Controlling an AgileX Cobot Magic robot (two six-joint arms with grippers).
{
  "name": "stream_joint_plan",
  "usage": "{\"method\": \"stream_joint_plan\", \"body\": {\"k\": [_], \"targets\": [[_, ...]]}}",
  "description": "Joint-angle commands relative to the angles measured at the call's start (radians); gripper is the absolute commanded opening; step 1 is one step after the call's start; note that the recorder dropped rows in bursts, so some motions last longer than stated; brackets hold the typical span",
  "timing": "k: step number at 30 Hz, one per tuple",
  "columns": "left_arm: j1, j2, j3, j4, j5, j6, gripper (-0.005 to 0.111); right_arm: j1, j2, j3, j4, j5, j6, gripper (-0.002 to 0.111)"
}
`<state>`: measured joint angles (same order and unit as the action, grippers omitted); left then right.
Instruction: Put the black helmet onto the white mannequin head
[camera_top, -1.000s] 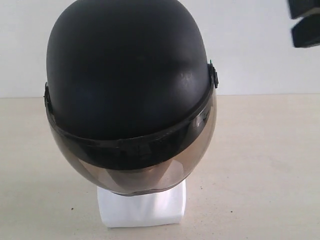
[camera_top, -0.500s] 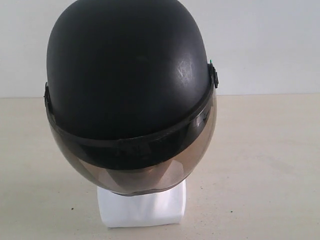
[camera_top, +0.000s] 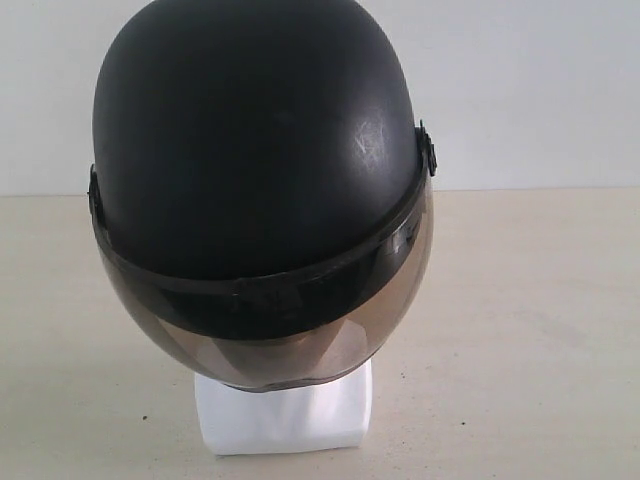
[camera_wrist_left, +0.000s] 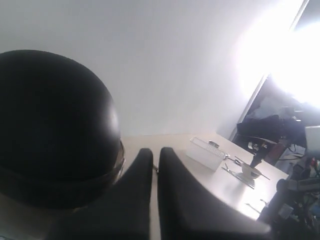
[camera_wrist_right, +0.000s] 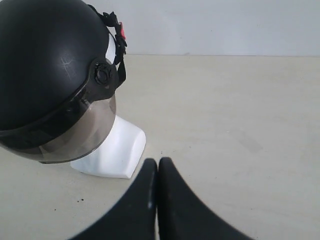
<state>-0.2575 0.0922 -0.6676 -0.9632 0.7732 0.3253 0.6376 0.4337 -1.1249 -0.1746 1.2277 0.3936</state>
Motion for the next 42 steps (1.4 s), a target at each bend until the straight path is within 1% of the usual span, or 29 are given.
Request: {"method": "stream_joint_plan", "body": {"k": [1,16,18,21,24,26,28,30,32,35,37,39,42], "targets": [[-0.004,-0.033,0.005,-0.016,0.039,-0.011,0.004,0.0,-0.006,0.006,-0.015,-0.007,-0.001,0.0],[-0.004,-0.039,0.005,-0.01,0.042,-0.002,0.004,0.0,-0.006,0.006,-0.014,-0.007,-0.001,0.0],[-0.006,-0.039,-0.026,0.092,0.038,0.042,0.004,0.0,-0.006,0.006,-0.014,-0.007,-0.001,0.0],[-0.008,-0.039,-0.096,0.271,0.038,0.053,0.004,0.0,-0.006,0.006,-0.014,-0.007,-0.001,0.0],[-0.008,-0.039,-0.181,0.52,0.038,0.039,0.004,0.0,-0.006,0.006,-0.014,-0.007,-0.001,0.0],[-0.008,-0.041,-0.239,0.691,0.038,-0.032,0.004,0.0,-0.006,0.006,-0.014,-0.007,-0.001,0.0],[-0.008,-0.053,-0.289,0.86,0.038,-0.174,0.004,0.0,-0.006,0.006,-0.014,-0.007,-0.001,0.0],[-0.004,-0.071,-0.311,1.036,0.05,-0.325,0.004,0.0,-0.006,0.006,-0.014,-0.007,-0.001,0.0],[0.008,-0.092,-0.31,1.135,0.093,-0.391,0.004,0.0,-0.006,0.006,-0.014,-0.007,-0.001,0.0],[0.067,-0.092,-0.26,1.235,0.189,-0.46,0.004,0.0,-0.006,0.006,-0.014,-0.007,-0.001,0.0],[0.107,-0.092,-0.22,1.277,0.194,-0.52,0.004,0.0,-0.006,0.006,-0.012,-0.007,-0.001,0.0],[0.145,-0.092,-0.156,1.289,0.11,-0.558,0.004,0.0,-0.006,0.006,-0.017,-0.007,-0.001,0.0],[0.177,-0.092,-0.048,1.276,-0.048,-0.558,0.004,0.0,-0.006,0.006,-0.017,-0.007,-0.001,0.0]]}}
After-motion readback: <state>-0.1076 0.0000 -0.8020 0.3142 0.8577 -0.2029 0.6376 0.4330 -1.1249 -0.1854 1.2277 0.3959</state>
